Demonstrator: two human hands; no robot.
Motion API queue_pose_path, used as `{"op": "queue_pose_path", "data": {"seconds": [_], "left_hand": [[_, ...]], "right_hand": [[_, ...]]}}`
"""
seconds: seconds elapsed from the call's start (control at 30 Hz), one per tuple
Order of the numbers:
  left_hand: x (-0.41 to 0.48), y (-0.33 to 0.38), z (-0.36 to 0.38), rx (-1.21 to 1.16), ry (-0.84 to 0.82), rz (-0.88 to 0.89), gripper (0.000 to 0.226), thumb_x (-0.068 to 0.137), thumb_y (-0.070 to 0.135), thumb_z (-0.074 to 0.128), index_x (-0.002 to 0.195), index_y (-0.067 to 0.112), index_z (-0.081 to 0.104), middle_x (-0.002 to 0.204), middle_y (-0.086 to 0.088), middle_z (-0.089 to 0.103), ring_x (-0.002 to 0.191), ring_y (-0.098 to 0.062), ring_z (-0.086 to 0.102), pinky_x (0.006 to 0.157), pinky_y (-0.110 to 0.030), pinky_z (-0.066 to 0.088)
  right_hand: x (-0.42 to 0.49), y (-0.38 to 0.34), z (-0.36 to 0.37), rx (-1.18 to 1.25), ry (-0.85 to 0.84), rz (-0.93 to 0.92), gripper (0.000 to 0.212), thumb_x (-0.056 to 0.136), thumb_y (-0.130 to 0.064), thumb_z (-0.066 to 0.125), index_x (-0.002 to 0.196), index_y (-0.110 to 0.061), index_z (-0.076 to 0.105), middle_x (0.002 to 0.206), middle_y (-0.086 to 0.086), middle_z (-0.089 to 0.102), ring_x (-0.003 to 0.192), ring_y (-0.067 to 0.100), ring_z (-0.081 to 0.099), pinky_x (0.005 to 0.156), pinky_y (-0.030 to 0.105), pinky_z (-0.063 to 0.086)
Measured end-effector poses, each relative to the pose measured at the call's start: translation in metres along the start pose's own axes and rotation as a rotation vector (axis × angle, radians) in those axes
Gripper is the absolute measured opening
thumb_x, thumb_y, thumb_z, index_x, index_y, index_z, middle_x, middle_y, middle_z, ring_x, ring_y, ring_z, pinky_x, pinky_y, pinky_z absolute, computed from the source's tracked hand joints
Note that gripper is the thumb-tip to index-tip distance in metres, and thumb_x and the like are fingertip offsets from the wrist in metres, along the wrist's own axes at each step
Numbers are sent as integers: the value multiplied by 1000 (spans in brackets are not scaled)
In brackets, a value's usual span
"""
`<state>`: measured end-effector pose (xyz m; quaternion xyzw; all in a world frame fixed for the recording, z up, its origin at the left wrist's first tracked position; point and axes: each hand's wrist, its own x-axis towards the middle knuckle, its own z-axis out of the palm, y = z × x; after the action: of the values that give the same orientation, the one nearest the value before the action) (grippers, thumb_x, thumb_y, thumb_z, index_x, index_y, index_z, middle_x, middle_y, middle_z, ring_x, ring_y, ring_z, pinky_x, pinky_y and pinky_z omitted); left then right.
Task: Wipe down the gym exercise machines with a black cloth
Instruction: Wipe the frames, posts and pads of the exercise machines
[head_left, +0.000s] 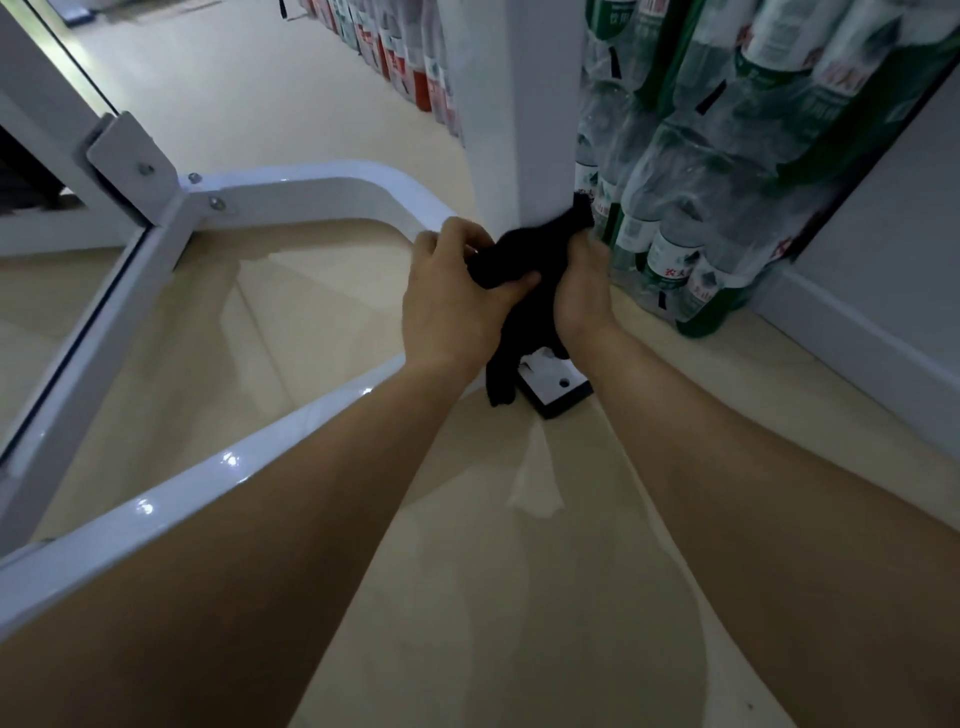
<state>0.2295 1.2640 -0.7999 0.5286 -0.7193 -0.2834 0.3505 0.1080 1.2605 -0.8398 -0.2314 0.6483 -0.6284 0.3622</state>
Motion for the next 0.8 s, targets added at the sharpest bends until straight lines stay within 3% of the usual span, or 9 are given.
{"op": "queue_pose_path", "data": {"seconds": [0.1, 0.23, 0.3, 0.37, 0.4, 0.5, 0.63, 0.73, 0.8], "left_hand": [[-8, -7, -1, 61, -63, -79, 42, 76, 55, 77, 99, 29, 54, 92, 13, 62, 87, -10, 63, 74, -36, 54], [-9, -7, 0, -124, -52, -248, 41, 77, 48, 80, 103, 27, 57, 90, 14, 62, 88, -12, 66, 80, -40, 58], [-8, -3, 2, -245, -64, -281, 33, 80, 37, 80, 104, 25, 62, 95, 7, 67, 88, -13, 68, 83, -40, 59], [-9, 0, 2, -293, -72, -246, 26, 84, 28, 77, 107, 22, 66, 100, 5, 71, 93, -13, 69, 89, -38, 57], [-10, 1, 1, -304, -69, -226, 26, 84, 25, 75, 109, 20, 68, 103, 5, 71, 97, -12, 68, 92, -37, 56], [-11, 7, -9, -366, -54, -203, 39, 78, 24, 69, 116, 17, 69, 107, 6, 72, 103, -12, 68, 95, -38, 56], [0, 24, -33, -548, 10, -213, 44, 70, 21, 58, 112, 17, 70, 107, 0, 73, 100, -16, 70, 89, -40, 58], [8, 33, -49, -463, 59, -120, 38, 75, 18, 53, 107, 16, 71, 101, 1, 72, 82, -14, 68, 67, -31, 58], [11, 29, -52, -380, 89, -98, 36, 75, 22, 52, 105, 21, 72, 98, 9, 73, 92, -11, 69, 81, -34, 58]], "right_hand": [[-14, 19, -11, -215, 184, -12, 41, 101, -40, 44, 126, -8, 48, 134, 16, 47, 124, 27, 45, 105, 34, 35], [-38, 32, -6, 23, 116, -89, 16, 99, -43, 42, 102, -29, 49, 120, 6, 55, 110, 20, 56, 96, 33, 47], [-51, 34, 0, 53, 86, -131, 20, 103, -35, 38, 118, -28, 50, 130, 2, 46, 117, 12, 47, 100, 18, 42], [-58, 35, 2, 31, 69, -203, 37, 107, -23, 36, 144, -15, 38, 143, 4, 32, 122, 4, 36, 88, -4, 31], [-60, 34, 3, 0, 48, -230, 45, 107, -21, 35, 151, -13, 29, 150, 5, 26, 125, 1, 31, 87, -8, 25], [-54, 19, 8, -99, 20, -332, 55, 107, -28, 31, 158, -14, 13, 160, 6, 17, 139, 3, 22, 107, 8, 18], [-40, -31, 21, -66, 71, -495, 57, 102, -37, 26, 155, -15, 23, 152, 0, 37, 139, 10, 34, 118, 34, 27], [-33, -74, 34, 30, 105, -517, 53, 102, -38, 26, 148, -13, 34, 120, -27, 43, 112, -10, 44, 99, 11, 30], [-35, -90, 41, 59, 180, -542, 46, 104, -34, 30, 143, -13, 40, 110, -33, 42, 96, -20, 46, 84, 1, 31]]}}
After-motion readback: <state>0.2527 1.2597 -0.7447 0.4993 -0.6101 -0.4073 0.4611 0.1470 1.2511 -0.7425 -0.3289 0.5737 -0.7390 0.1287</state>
